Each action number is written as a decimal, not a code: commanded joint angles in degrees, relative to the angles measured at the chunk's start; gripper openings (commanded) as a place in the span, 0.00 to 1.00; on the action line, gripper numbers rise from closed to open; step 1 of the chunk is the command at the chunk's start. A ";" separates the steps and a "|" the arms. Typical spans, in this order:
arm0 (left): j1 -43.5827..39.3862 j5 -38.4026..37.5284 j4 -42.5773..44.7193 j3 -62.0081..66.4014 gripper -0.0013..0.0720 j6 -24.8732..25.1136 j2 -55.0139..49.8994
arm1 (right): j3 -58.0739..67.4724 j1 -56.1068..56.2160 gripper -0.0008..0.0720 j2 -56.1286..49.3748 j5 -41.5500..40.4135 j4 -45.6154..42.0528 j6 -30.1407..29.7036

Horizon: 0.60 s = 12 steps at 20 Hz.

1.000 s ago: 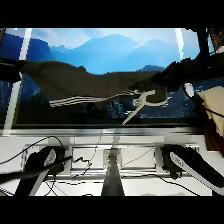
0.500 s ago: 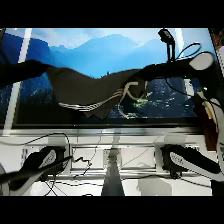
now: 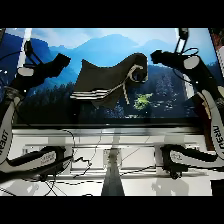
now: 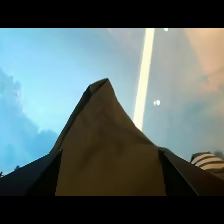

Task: Fold the clothes and pants, and hang the long-sleeved shirts on hangers.

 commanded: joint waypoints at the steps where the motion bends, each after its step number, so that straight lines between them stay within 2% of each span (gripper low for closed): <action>1: 2.21 -7.63 0.57 -0.13 0.96 7.26 -0.50 | -0.04 -7.37 0.49 -0.57 15.21 -1.01 3.63; 4: 5.79 -19.93 9.38 -0.15 0.96 7.19 -0.50 | -0.11 -8.50 0.49 -2.03 35.04 -1.53 -2.71; 5: 6.60 -22.58 11.37 -0.15 0.96 7.17 -0.50 | -0.33 -7.30 0.49 -2.64 38.21 -1.66 -5.84; 9: 7.69 -30.64 12.57 -0.15 0.96 7.17 -0.50 | -0.59 -0.61 0.50 -3.96 32.85 -1.75 -10.32; 10: 7.69 -31.17 12.59 -0.15 0.96 7.19 -0.50 | -0.59 1.77 0.59 -4.20 33.20 -2.10 -12.79; 12: 7.56 -31.32 12.57 -0.15 0.96 7.17 -0.50 | -0.61 6.36 0.63 -4.79 33.88 -3.96 -15.19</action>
